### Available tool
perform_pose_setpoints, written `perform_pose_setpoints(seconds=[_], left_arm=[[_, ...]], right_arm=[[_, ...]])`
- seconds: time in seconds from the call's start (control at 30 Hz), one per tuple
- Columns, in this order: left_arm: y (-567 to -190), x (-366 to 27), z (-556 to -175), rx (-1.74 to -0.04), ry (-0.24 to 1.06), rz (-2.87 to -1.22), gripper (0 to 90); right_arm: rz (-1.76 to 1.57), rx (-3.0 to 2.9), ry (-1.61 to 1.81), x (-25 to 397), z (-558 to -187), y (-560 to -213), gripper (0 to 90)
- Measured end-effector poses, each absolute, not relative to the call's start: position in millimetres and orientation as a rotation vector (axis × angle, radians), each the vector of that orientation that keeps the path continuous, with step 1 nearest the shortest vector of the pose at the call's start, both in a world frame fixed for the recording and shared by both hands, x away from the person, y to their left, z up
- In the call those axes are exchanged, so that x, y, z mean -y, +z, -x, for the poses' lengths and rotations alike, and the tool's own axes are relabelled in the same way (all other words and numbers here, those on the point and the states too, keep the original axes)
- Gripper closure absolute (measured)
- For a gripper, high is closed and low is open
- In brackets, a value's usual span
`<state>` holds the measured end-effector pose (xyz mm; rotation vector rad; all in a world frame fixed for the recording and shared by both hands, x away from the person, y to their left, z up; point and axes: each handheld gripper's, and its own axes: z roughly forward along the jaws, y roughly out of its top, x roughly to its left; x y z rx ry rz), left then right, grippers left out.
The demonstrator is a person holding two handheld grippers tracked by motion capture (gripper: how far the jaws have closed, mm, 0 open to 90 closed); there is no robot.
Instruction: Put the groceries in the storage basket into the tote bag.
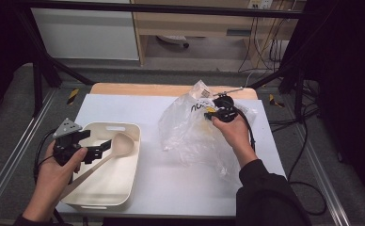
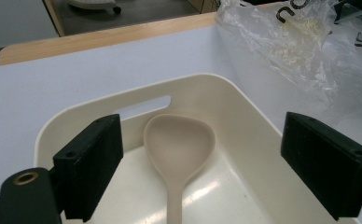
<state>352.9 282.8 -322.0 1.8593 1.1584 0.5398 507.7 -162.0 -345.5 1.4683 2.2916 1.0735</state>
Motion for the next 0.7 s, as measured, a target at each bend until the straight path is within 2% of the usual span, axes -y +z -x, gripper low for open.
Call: perform_pose_setpoints(seconds=[0.4, 0.7], left_arm=[[-329, -295, -343, -1.201, 0.503, -1.874, 17.2], [-342, -299, -336, -1.204, 0.466, -1.950, 23.2]], right_arm=[[-1.478, -2.301, 1.066, 162, -505, -351, 90.0], [-1.487, -2.305, 1.065, 164, -504, -359, 90.0]])
